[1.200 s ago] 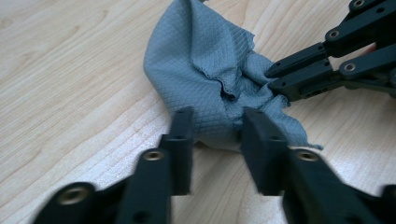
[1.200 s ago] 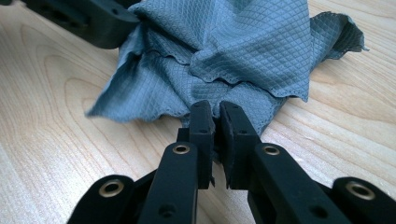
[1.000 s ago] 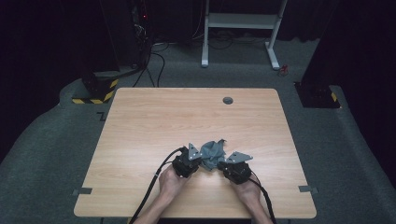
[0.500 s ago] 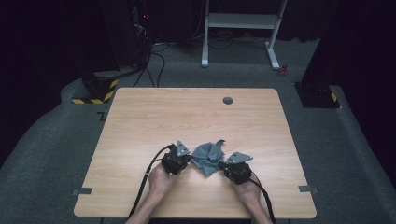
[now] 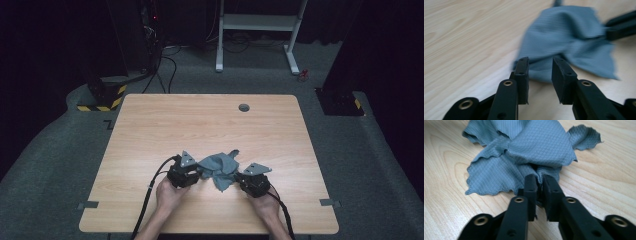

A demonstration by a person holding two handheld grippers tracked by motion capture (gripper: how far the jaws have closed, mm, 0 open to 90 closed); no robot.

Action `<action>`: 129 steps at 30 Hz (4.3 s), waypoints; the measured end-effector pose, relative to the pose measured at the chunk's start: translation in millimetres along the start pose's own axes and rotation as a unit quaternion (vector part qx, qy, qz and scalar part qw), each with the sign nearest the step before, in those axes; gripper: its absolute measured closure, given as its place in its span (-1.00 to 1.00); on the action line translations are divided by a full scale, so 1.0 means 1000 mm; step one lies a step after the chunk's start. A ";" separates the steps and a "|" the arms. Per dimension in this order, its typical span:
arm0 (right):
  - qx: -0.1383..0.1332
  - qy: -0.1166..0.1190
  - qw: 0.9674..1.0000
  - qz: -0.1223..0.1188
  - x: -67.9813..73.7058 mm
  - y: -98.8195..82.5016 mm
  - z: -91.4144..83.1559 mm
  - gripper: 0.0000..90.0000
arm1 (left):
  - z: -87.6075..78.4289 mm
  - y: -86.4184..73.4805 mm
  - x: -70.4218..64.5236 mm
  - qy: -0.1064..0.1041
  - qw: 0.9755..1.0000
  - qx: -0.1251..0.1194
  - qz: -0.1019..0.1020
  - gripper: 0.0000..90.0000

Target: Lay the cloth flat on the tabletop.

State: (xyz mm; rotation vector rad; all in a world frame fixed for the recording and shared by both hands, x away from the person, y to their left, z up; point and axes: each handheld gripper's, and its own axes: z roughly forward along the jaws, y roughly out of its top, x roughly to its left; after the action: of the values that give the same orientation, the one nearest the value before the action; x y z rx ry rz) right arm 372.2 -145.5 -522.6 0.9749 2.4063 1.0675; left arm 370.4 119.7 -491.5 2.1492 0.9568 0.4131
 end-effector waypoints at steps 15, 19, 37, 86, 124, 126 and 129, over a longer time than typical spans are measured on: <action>-0.022 0.047 0.998 -0.033 0.006 0.001 -0.001 0.56 | 0.022 -0.003 -0.009 0.037 0.997 0.046 0.040 0.85; 0.001 0.033 0.999 -0.035 0.007 0.002 0.002 0.84 | 0.022 -0.004 -0.006 0.041 0.997 0.053 0.047 0.98; 0.002 -0.038 0.999 0.013 -0.001 -0.003 -0.003 0.91 | -0.008 -0.013 0.037 0.082 0.996 0.044 0.009 0.74; 0.006 0.007 1.000 -0.006 0.002 0.000 0.000 0.95 | 0.035 0.038 0.079 0.079 0.995 0.030 -0.054 0.55; 0.002 -0.009 0.999 0.050 -0.058 0.068 0.024 1.00 | 0.000 0.012 0.081 0.077 0.993 0.015 -0.083 0.98; 0.013 -0.027 0.997 0.065 -0.070 0.067 0.027 1.00 | 0.012 0.020 0.090 0.093 0.992 0.018 -0.088 0.97; 0.021 -0.039 0.996 0.077 -0.079 0.064 0.032 0.99 | 0.025 0.028 0.094 0.099 0.991 0.020 -0.093 0.86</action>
State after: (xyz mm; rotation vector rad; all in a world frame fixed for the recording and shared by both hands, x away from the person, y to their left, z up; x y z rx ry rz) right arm 475.1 -153.6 -494.1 1.2110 2.3311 1.0132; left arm 460.8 164.4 -488.0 2.0591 1.2748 0.5256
